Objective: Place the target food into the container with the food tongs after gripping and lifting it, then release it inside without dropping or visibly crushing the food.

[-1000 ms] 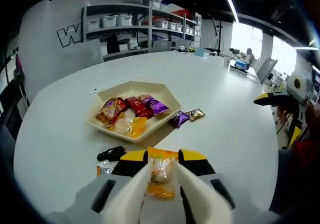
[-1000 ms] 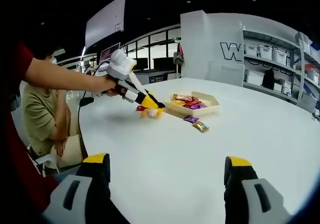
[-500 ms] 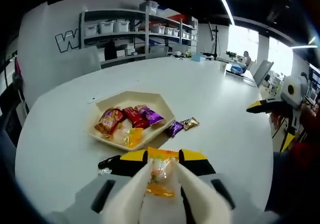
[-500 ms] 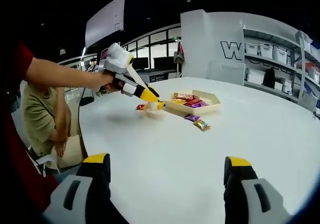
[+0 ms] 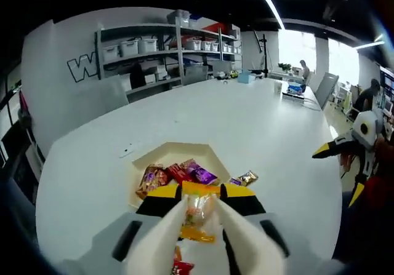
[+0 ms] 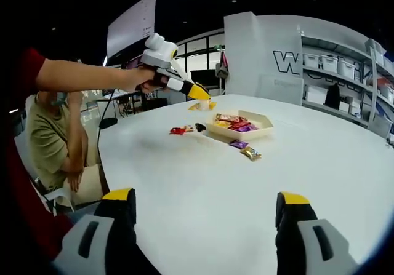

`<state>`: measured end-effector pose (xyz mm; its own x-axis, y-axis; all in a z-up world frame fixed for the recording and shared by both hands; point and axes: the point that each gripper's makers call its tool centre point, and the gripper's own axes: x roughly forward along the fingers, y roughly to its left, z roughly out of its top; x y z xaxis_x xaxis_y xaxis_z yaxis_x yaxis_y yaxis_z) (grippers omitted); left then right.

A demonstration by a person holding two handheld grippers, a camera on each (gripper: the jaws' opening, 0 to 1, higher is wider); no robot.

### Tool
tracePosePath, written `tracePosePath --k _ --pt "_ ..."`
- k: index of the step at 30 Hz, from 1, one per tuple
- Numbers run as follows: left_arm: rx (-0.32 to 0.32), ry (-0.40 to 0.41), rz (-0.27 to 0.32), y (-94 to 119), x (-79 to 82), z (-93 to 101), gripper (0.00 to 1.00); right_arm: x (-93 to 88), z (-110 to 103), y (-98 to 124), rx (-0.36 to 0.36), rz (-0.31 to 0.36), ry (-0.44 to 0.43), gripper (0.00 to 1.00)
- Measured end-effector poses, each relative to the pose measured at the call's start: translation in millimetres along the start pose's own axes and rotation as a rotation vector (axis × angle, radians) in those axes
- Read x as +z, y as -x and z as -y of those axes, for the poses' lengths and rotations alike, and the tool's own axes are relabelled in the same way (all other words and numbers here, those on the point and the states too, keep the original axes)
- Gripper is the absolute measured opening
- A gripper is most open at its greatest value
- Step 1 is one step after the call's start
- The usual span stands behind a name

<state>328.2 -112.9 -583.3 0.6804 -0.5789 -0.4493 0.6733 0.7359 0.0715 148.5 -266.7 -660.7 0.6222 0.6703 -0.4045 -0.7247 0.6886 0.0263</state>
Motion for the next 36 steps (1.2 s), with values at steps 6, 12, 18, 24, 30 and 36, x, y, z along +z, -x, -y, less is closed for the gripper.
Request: tracePosePath --k 6,12,18,24,30,36 --pt "0.031 0.004 0.038 -6.2 22.7 -9.3 0.24 2.5 3.1 3.0 -0.007 0.005 -0.002 0.93" --pt "0.078 0.017 0.079 -16.0 37.9 -21.0 0.24 5.9 8.1 12.4 -0.020 0.015 -0.007 0.93" --pt "0.095 -0.016 0.122 -12.9 48.4 -17.1 0.24 4.4 16.0 13.6 -0.041 0.012 -0.014 0.93" --pt "0.089 -0.019 0.115 -9.4 49.1 -14.5 0.25 9.1 10.2 8.1 -0.024 0.022 -0.008 0.93" --pt "0.085 -0.015 0.102 -8.6 41.8 -12.5 0.25 9.0 9.7 8.9 -0.020 0.023 -0.007 0.93" --pt "0.049 -0.026 0.070 -15.2 27.5 3.6 0.26 8.9 10.6 14.3 -0.026 0.035 -0.016 0.93"
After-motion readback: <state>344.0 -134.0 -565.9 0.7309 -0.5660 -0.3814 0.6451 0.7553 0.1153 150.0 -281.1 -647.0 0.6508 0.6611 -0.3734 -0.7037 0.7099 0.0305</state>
